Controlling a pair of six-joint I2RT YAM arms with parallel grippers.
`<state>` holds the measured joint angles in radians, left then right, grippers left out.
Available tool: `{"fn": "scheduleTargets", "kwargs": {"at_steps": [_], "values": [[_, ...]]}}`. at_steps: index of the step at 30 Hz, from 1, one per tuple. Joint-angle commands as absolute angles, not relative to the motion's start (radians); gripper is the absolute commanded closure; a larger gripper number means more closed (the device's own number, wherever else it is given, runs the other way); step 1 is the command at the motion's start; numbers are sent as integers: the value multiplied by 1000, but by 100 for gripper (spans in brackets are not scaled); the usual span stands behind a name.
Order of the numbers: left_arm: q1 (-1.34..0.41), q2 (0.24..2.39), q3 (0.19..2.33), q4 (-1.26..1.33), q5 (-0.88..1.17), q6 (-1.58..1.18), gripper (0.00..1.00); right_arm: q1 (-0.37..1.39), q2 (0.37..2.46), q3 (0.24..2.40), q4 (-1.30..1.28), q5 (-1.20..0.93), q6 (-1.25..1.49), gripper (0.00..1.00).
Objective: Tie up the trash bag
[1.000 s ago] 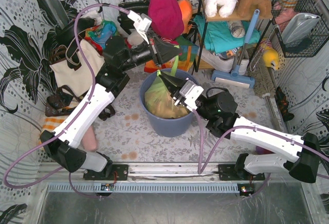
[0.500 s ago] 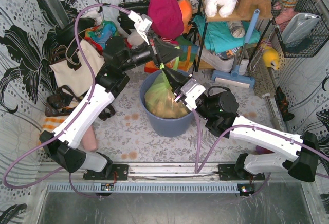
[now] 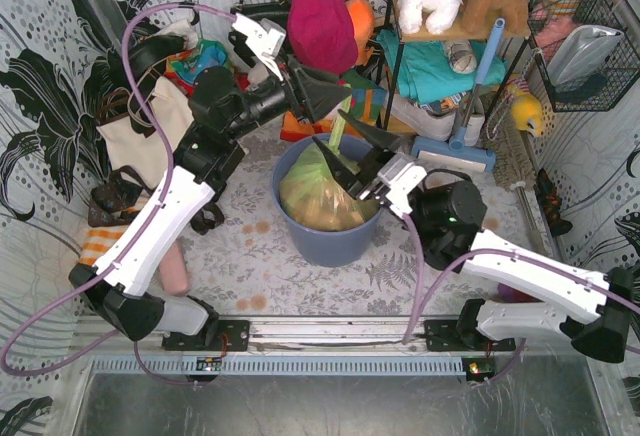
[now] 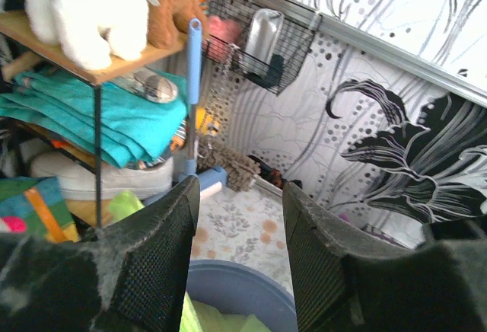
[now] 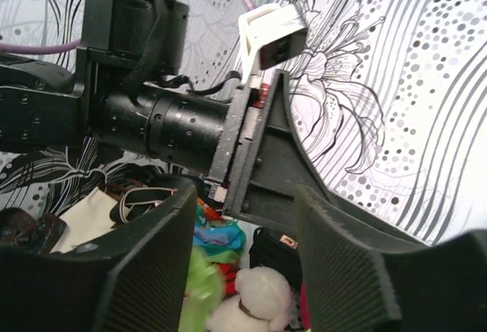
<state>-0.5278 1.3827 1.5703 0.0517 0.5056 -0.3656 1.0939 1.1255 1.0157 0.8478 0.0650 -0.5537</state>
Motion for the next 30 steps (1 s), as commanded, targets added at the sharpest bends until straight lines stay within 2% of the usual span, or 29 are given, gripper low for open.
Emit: {"fn": "scheduleTargets", "kwargs": {"at_steps": [1,6,10,12,16,17,18,19,25,26,27,30], "values": [[-531,1340,1634,16,381,-278,43,1094,1043,1055,816,99,-536,43],[-531,1289,1581,15,219,-227,42,1095,1004,1040,757,218,-622,37],[-531,1222,1481,36,35,-221,37,1084,1011,1034,717,377,-727,34],[-531,1184,1421,49,-69,-218,34,1038,1013,1036,668,398,-708,32],[-523,1157,1338,28,-216,-223,26,833,1002,1021,530,381,-530,27],[-516,1153,1321,21,-234,-235,13,787,1000,1010,511,377,-498,25],[-510,1149,1297,20,-252,-248,4,743,998,996,490,374,-463,23],[-502,1144,1273,25,-274,-262,0,696,995,983,469,370,-434,21],[-439,1114,1094,57,-494,-331,2,469,977,844,420,354,-324,13],[-431,1116,1073,53,-547,-336,2,436,976,816,414,353,-309,9],[-426,1120,1051,50,-599,-337,2,402,976,789,404,350,-290,0],[-414,1120,942,99,-705,-318,2,311,980,695,404,337,-222,3]]}}
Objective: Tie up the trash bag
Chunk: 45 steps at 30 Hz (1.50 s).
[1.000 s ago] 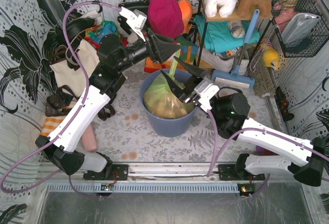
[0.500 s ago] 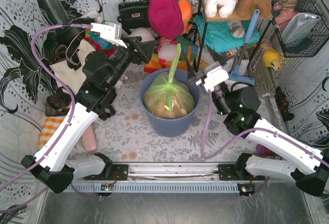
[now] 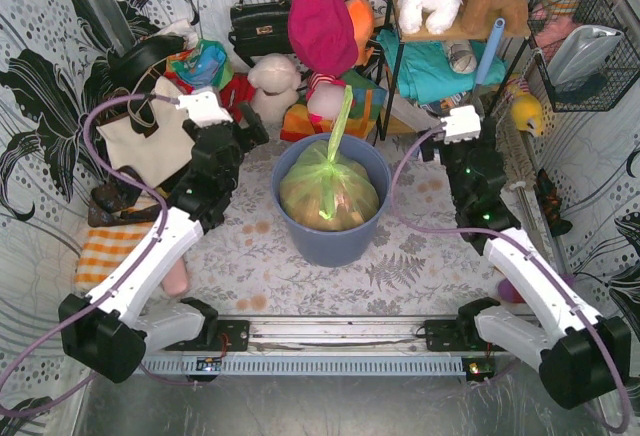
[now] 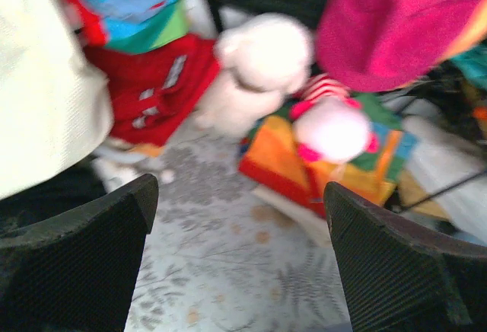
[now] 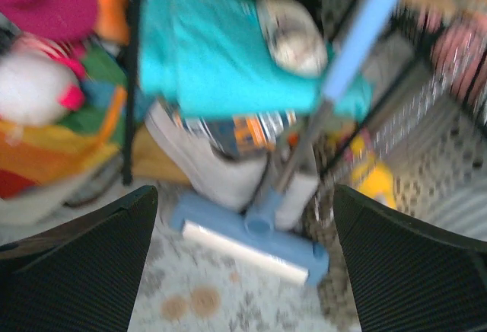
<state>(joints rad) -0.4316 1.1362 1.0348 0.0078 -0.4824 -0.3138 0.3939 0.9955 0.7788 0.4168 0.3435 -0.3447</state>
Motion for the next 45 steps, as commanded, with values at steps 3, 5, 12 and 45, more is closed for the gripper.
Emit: {"fn": "scheduleTargets", "kwargs": {"at_steps": [3,5,12,45], "values": [[-401,1115,798,210,-767,-300,2,237,1001,586,447,370,-161,3],[-399,1125,703,313,-806,-270,2,203,1029,524,472,397,-126,3],[-389,1255,503,546,-936,-228,2,162,1155,318,690,467,-105,3],[-127,1470,169,1303,-213,-43,2,39,1532,190,1286,91,-63,3]]}}
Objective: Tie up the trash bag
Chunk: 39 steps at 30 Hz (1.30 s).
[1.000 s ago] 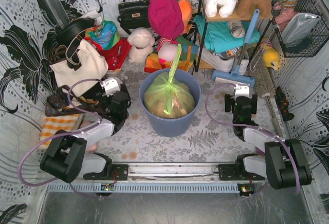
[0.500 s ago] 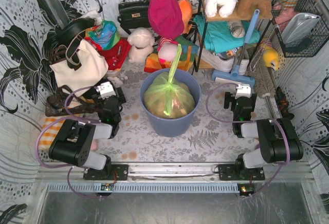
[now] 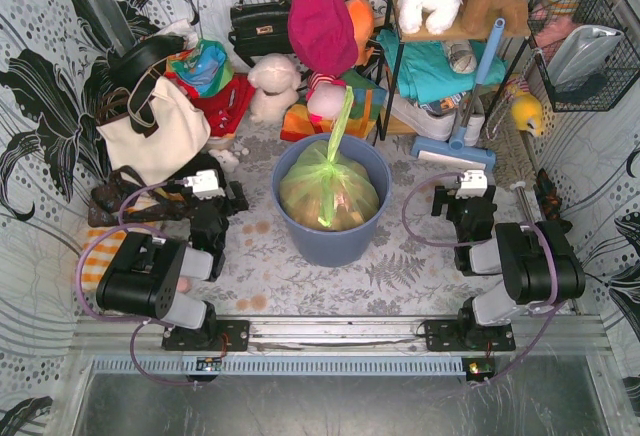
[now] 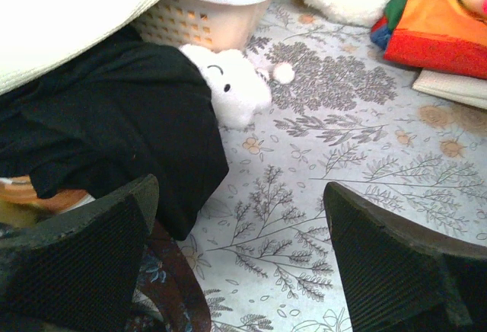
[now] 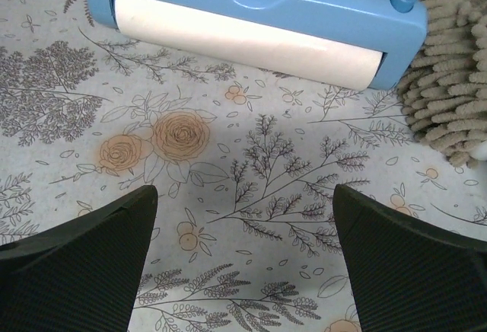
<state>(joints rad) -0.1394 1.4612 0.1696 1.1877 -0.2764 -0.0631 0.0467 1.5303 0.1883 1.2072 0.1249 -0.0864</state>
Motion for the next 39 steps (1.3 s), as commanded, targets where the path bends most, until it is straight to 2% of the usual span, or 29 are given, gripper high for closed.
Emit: {"fn": "scheduleTargets", "kwargs": {"at_steps": [1,6,39], "values": [[-127,1462,176,1277,-216,-50,2,39,1535,191,1297,101,-60,3],[-111,1472,200,1240,-257,-84,2,38,1541,185,1319,198,-45,3],[-110,1468,198,1241,-258,-85,2,38,1540,188,1319,197,-43,3]]}}
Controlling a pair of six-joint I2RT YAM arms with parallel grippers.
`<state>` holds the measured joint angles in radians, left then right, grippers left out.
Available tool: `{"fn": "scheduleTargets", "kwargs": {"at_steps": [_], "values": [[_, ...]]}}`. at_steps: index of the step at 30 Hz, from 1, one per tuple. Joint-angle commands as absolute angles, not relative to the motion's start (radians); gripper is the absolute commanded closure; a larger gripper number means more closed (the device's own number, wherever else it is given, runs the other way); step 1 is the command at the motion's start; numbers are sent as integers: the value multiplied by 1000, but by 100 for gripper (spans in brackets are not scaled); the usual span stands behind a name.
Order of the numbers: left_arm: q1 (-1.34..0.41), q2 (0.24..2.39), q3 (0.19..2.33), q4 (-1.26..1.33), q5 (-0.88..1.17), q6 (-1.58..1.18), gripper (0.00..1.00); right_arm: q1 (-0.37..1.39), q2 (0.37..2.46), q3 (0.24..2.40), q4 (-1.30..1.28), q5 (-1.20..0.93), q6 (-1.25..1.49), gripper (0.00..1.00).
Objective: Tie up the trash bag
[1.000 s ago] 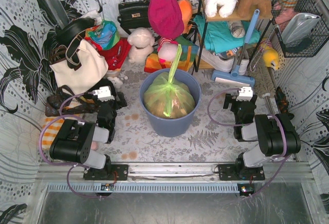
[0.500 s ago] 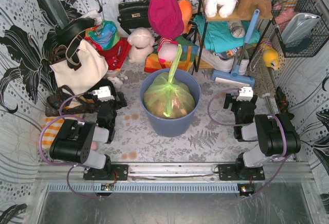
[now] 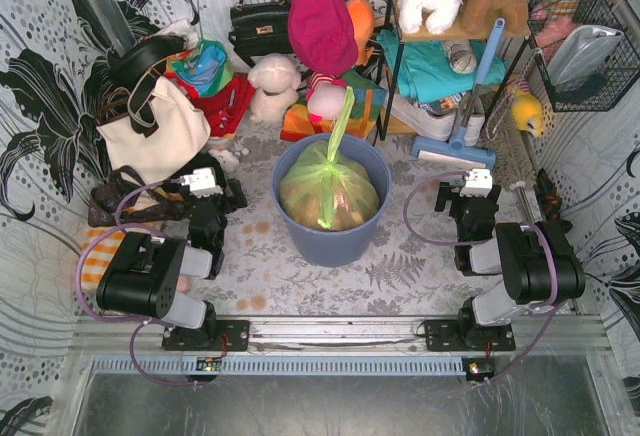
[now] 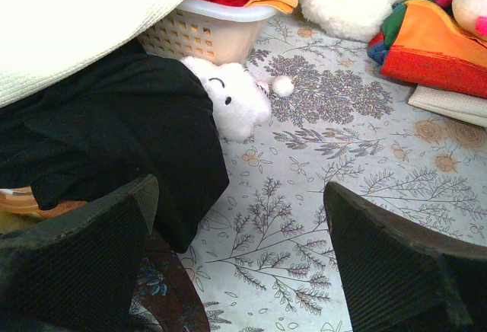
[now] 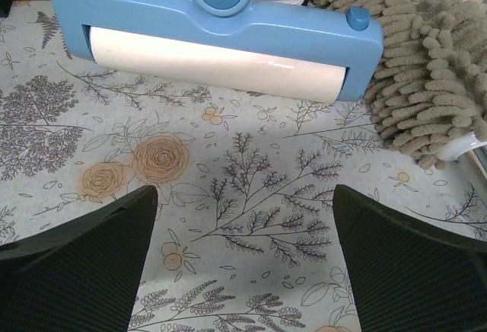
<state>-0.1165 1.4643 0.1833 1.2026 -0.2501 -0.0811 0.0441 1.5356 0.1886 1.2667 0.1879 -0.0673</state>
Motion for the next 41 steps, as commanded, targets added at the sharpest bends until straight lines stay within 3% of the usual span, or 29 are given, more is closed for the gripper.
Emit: {"fn": "scheduleTargets", "kwargs": {"at_steps": [1,41], "values": [[-109,1468,198,1241,-258,-84,2,38,1540,188,1319,196,-43,3],[-104,1468,200,1235,-248,-86,2,38,1540,189,1309,189,-37,3]]}}
